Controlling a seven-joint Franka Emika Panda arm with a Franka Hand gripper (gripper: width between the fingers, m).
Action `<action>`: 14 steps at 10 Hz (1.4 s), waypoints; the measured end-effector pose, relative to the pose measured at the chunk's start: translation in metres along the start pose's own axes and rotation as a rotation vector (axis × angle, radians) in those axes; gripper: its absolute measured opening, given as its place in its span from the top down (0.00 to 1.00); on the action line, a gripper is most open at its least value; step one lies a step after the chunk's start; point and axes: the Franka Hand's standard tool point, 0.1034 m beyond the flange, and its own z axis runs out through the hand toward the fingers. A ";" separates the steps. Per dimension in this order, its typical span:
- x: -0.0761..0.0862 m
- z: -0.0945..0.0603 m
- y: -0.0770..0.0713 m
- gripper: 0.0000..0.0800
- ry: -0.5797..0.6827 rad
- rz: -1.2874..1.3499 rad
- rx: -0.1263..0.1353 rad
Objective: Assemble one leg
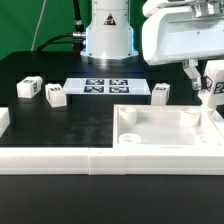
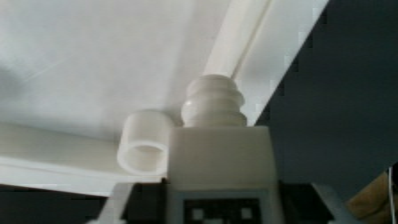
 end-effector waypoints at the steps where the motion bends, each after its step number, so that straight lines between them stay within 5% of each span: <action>1: -0.001 0.000 0.000 0.64 0.001 0.000 0.000; 3: 0.001 0.003 0.006 0.64 0.091 -0.012 -0.017; 9: 0.051 0.031 0.021 0.64 0.097 -0.060 -0.018; 14: 0.046 0.038 0.026 0.64 0.140 -0.046 -0.033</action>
Offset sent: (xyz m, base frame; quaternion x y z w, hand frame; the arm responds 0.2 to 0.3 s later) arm 0.0284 -0.0039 0.0023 0.0179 0.0253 -0.0302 0.9991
